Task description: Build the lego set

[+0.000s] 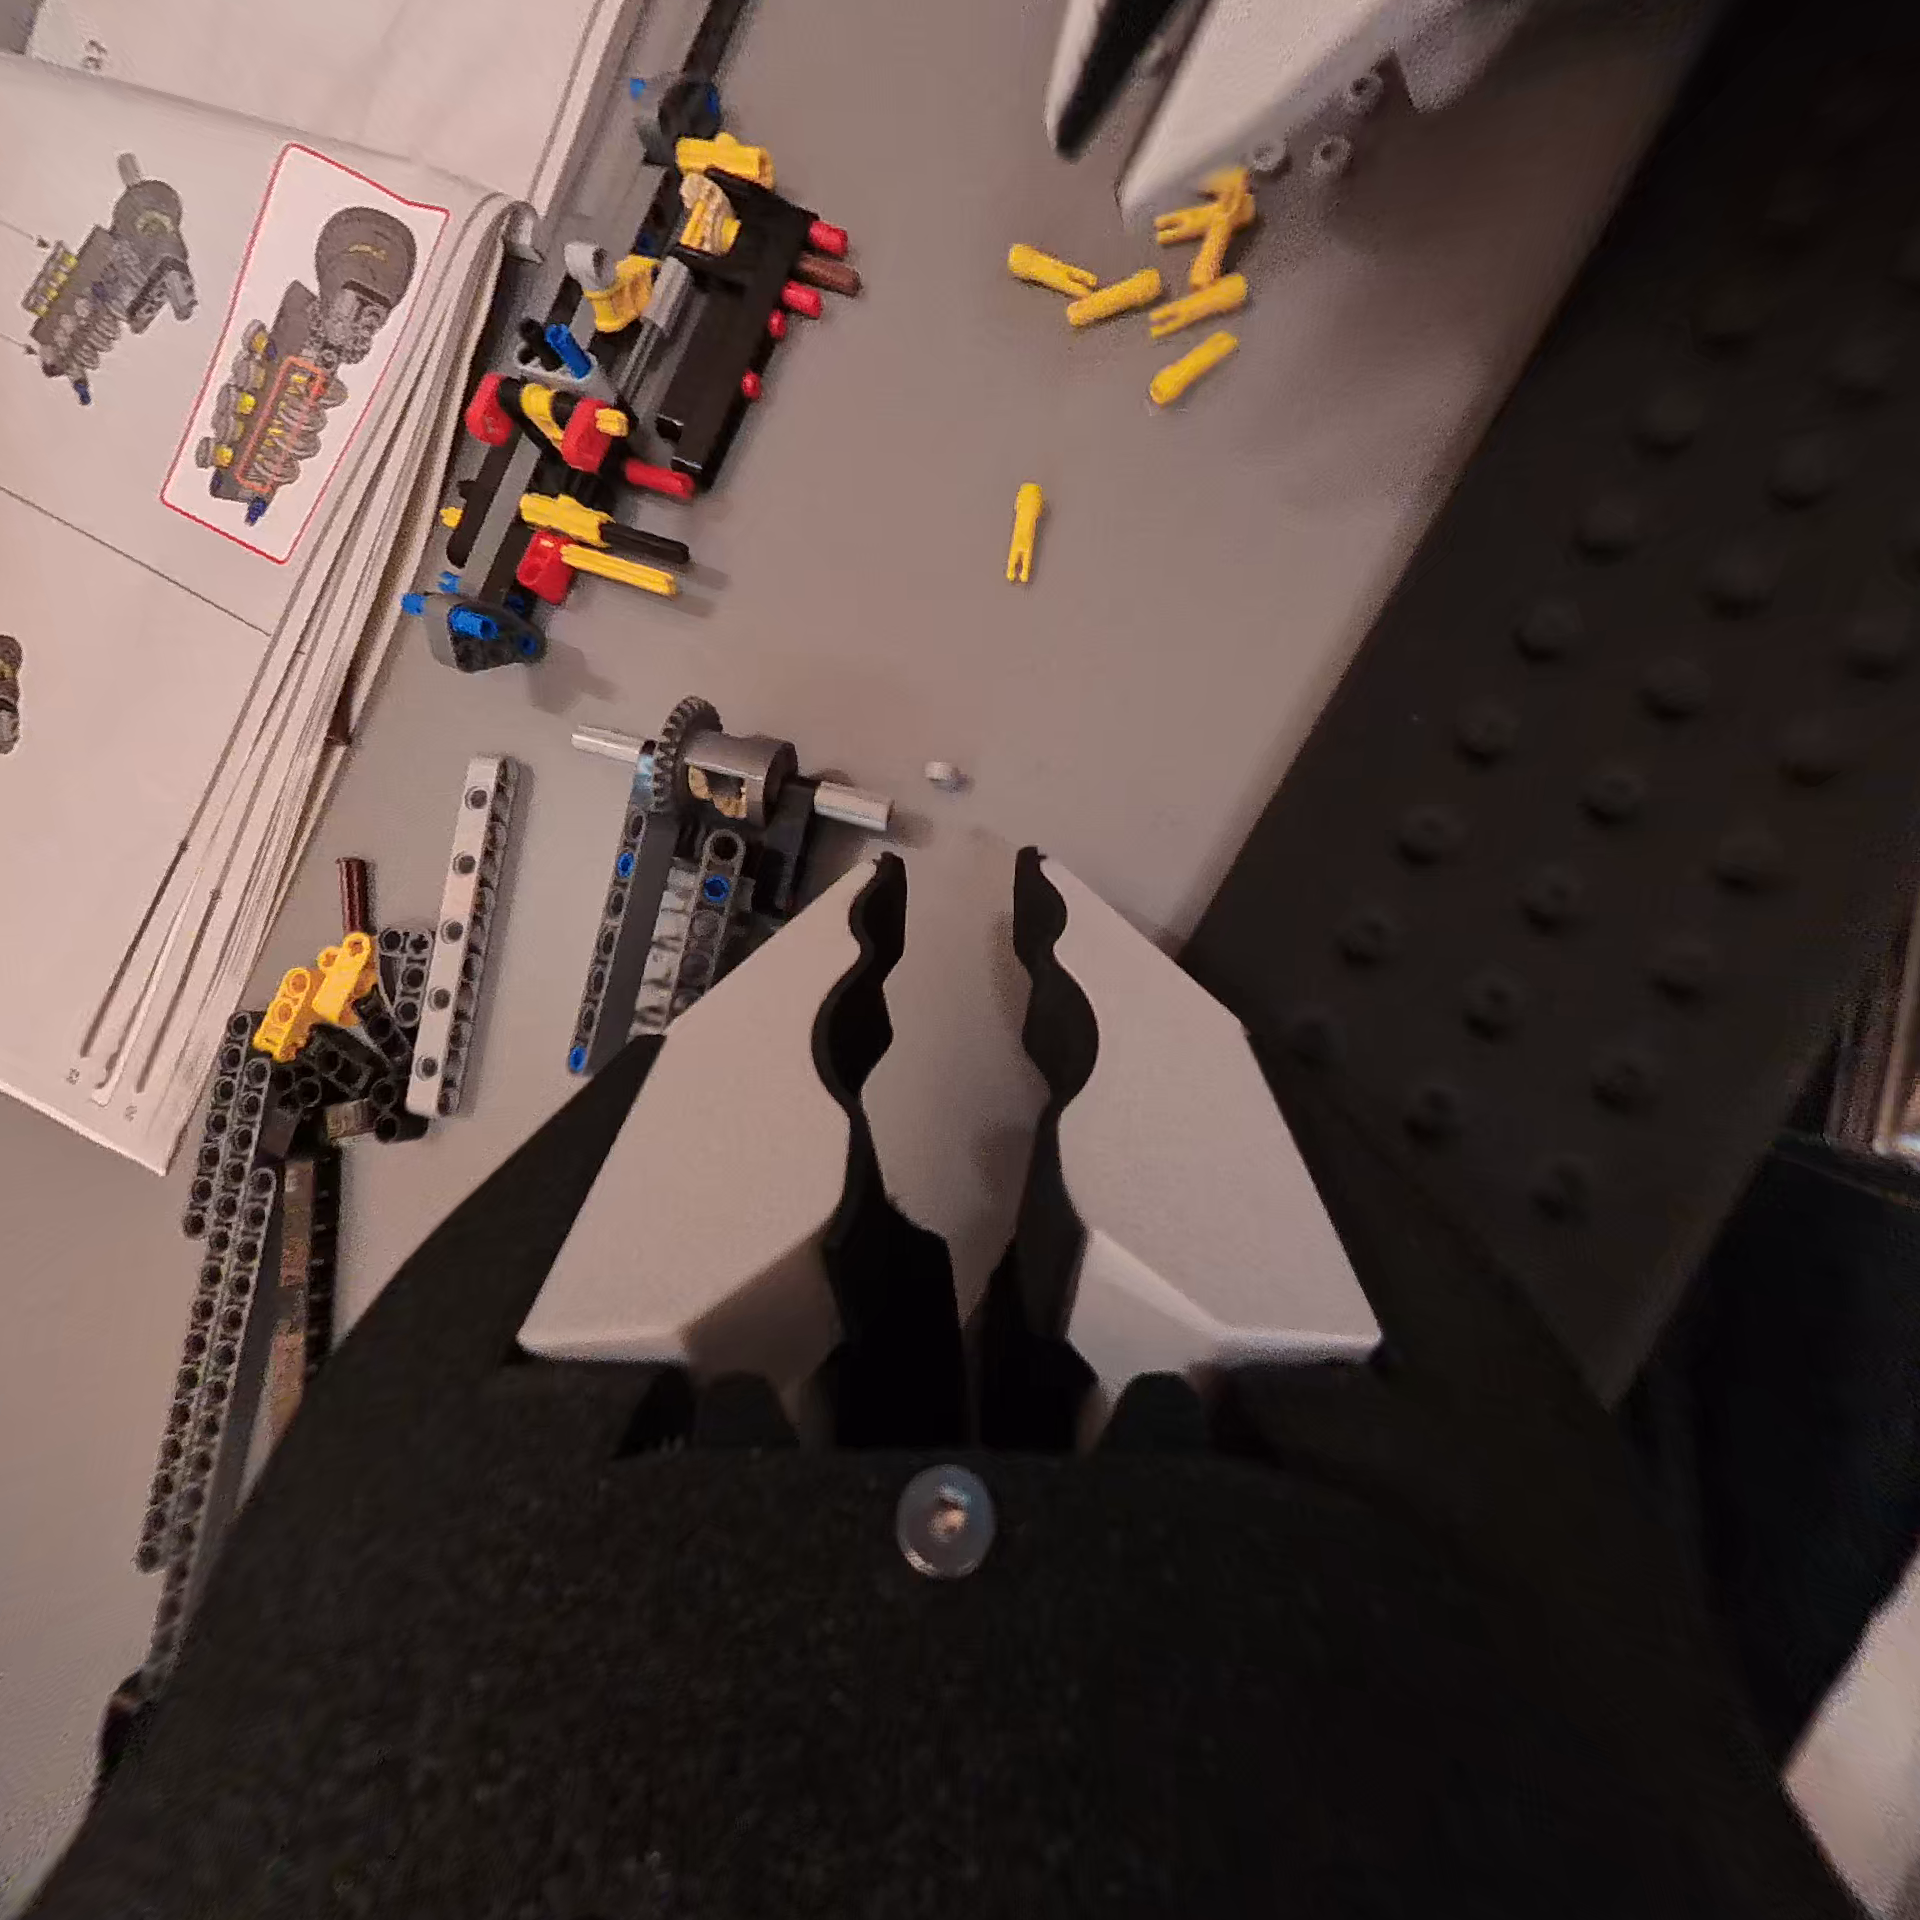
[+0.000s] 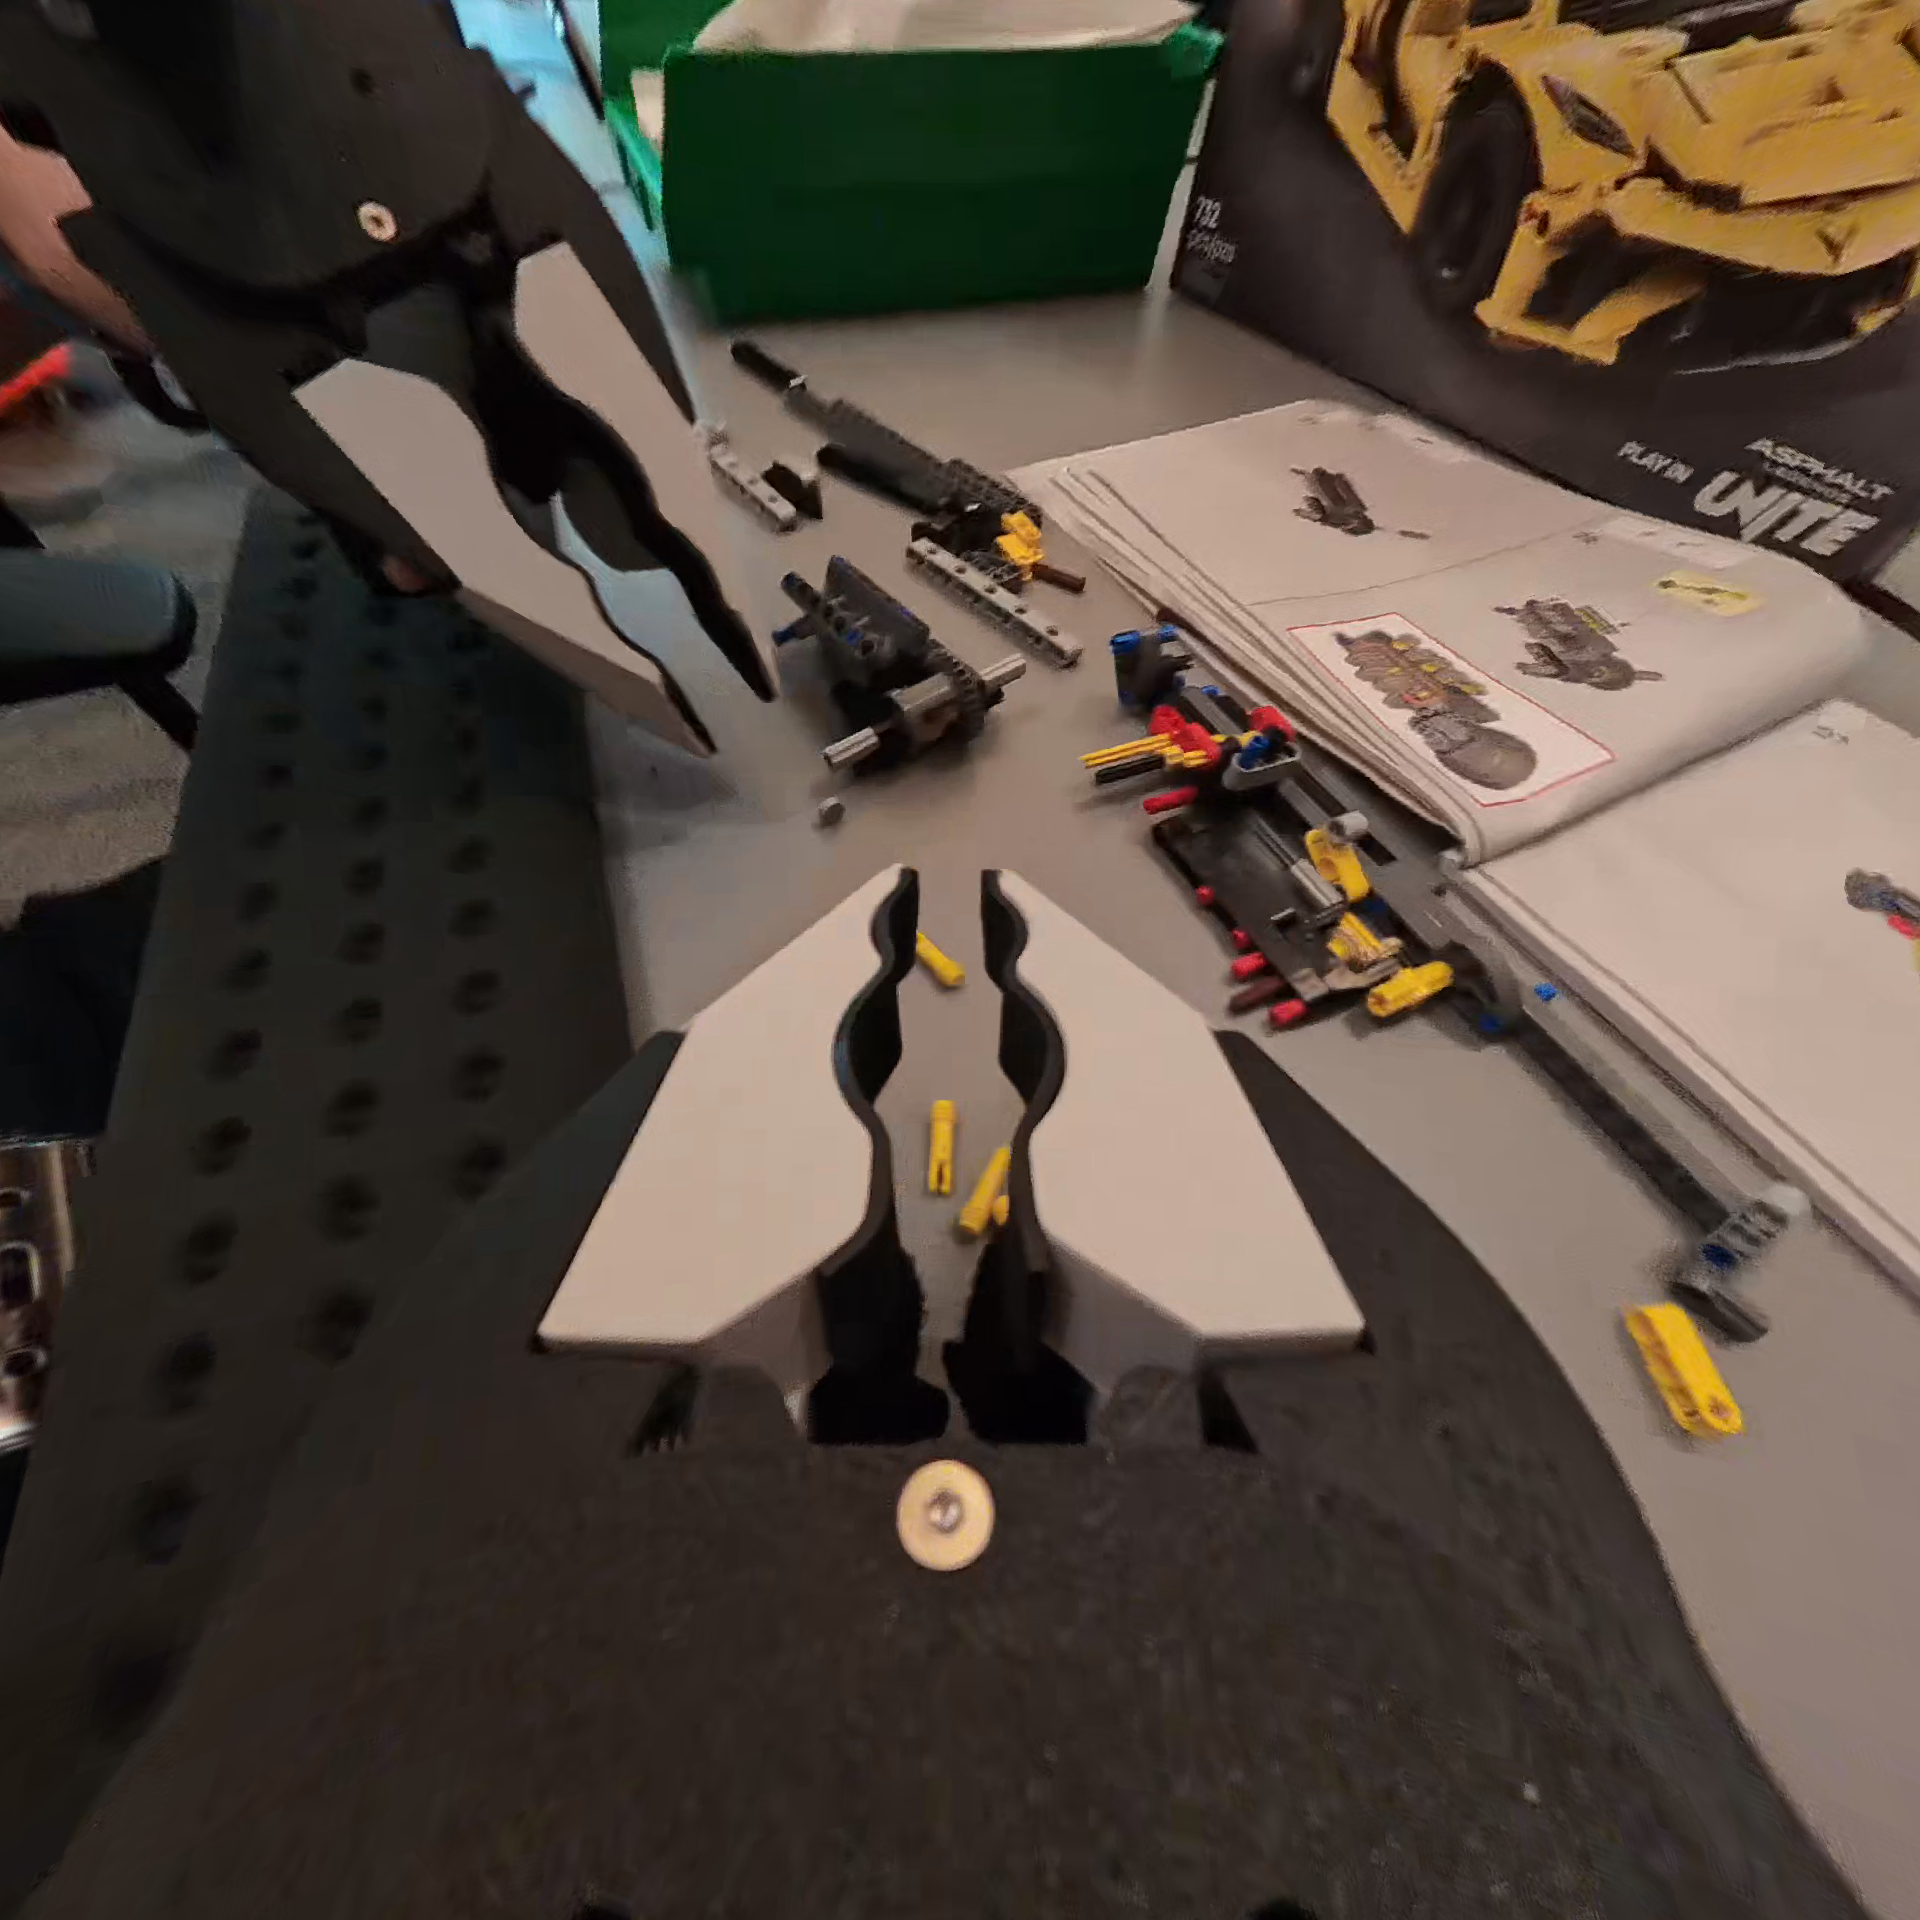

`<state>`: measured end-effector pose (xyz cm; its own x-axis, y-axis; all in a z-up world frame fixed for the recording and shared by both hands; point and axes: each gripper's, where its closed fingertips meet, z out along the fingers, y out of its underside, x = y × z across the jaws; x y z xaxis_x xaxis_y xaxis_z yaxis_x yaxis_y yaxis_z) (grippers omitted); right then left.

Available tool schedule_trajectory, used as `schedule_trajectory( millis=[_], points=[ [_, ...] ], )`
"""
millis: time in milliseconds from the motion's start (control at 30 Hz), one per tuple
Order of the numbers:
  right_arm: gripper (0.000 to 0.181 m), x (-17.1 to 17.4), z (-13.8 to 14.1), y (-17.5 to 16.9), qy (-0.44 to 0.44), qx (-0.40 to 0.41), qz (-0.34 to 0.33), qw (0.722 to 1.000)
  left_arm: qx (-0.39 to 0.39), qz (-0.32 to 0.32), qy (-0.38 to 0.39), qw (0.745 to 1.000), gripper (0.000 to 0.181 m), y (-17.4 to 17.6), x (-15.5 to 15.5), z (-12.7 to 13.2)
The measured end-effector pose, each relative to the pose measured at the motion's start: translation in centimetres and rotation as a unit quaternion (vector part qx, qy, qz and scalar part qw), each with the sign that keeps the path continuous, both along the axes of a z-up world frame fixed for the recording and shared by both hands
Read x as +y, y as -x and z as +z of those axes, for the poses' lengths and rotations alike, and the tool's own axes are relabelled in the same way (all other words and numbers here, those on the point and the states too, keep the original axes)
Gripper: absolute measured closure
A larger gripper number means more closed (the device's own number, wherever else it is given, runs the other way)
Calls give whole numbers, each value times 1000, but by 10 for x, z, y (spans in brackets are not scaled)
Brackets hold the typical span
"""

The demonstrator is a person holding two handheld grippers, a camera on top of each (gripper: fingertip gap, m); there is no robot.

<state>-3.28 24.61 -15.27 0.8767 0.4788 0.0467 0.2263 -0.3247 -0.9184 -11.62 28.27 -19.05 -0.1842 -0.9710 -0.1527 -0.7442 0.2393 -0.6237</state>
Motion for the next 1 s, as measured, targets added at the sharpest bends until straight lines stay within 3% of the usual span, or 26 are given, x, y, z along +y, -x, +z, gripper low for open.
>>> schedule_trajectory(
  millis=[133,467,733,1000],
  points=[
    [174,6,0,-1,-19,-36,-11,999,-23,-1,9,1000,159,-16,-4,-8],
    [177,1,13,-16,-34,29,-23,999,4,-51,-25,998,158,-32,8,-17],
    [177,-1,11,-12,-20,49,-4,999,84,-78,-95,989,173,-28,16,-23],
    [177,-3,14,-19,-20,78,-7,997,71,-94,-76,990,179,-33,9,-21]
  ],
)
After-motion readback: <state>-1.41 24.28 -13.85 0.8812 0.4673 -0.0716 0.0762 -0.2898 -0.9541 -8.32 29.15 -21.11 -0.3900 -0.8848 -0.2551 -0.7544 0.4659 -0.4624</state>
